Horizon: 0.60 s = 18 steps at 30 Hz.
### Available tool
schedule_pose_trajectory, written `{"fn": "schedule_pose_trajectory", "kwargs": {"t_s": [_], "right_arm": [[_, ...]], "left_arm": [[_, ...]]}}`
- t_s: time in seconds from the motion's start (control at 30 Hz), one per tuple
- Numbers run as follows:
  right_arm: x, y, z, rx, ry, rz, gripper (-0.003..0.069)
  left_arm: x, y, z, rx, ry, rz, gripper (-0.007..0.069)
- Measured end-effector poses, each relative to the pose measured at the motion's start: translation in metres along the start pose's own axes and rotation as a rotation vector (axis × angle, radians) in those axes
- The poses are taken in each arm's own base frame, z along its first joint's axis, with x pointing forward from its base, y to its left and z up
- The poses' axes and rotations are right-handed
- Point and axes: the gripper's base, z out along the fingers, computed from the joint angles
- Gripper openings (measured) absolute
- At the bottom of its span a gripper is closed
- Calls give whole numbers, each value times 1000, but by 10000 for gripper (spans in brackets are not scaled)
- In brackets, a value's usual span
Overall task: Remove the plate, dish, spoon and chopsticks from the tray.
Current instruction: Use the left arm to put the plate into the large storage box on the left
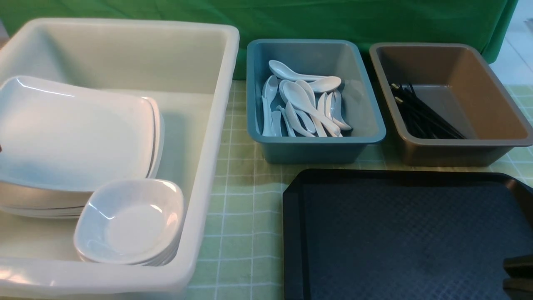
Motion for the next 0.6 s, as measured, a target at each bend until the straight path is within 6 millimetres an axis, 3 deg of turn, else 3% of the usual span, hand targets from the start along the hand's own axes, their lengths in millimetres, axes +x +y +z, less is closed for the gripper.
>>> {"fn": "schedule_pose_trajectory", "kwargs": {"t_s": [0.23, 0.5, 0.6], "right_arm": [[0, 0, 0, 0, 0, 0, 67], [0, 0, 0, 4, -1, -1, 71], [0, -3, 0, 31, 1, -16, 71]], "left_arm": [[-14, 2, -9, -92, 30, -38, 453], [-19, 1, -15, -103, 41, -26, 454], [-17, 0, -15, -88, 66, -35, 397]]}}
